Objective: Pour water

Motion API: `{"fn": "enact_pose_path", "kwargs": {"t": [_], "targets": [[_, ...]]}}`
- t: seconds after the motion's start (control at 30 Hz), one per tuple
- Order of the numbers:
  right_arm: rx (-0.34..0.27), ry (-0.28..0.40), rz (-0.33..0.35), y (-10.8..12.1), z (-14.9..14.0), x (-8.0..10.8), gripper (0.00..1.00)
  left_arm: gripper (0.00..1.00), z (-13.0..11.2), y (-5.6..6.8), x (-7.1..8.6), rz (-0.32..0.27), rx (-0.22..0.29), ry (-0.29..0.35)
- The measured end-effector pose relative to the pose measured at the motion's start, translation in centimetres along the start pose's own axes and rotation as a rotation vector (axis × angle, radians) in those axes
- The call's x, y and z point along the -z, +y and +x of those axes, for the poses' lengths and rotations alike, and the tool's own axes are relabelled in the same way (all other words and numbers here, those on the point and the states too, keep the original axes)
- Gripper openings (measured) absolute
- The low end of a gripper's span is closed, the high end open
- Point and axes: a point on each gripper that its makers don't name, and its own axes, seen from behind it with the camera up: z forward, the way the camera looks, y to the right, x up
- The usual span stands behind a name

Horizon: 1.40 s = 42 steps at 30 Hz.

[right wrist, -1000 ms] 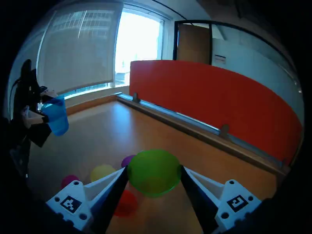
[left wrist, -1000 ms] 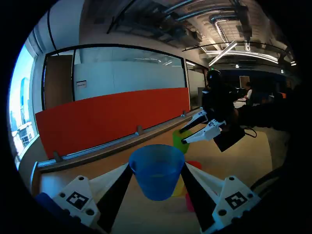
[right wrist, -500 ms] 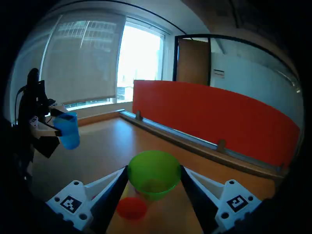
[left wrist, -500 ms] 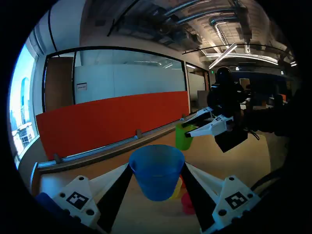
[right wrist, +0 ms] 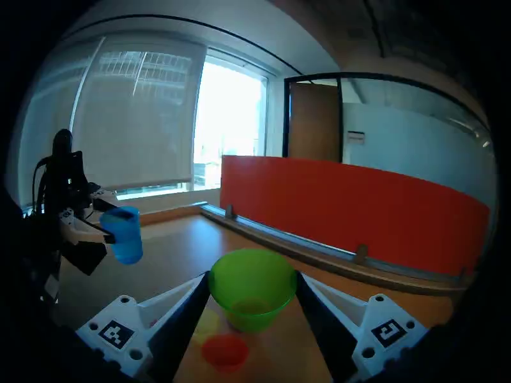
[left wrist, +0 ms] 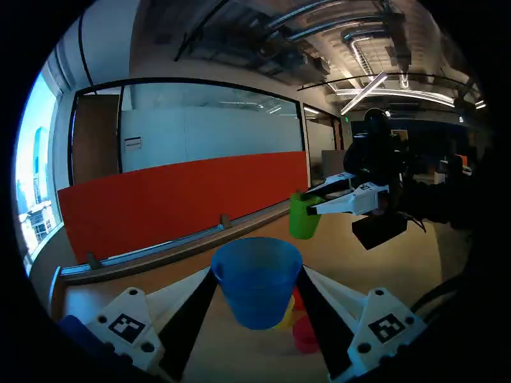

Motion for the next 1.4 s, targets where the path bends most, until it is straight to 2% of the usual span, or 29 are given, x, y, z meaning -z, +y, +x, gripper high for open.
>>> {"fn": "enact_pose_path", "kwargs": {"t": [0.5, 1.4], "targets": [[0.019, 0.032, 0.013, -0.6, 0.6, 0.3, 0.95, 0.85, 0.2, 0.2, -0.2, -0.004, -0.002, 0.002], [0.031, 0.108, 0.05, -2.2, 1.6, 0.2, 0.94, 0.85, -0.2, -0.2, -0.3, 0.001, 0.028, 0.012]]}}
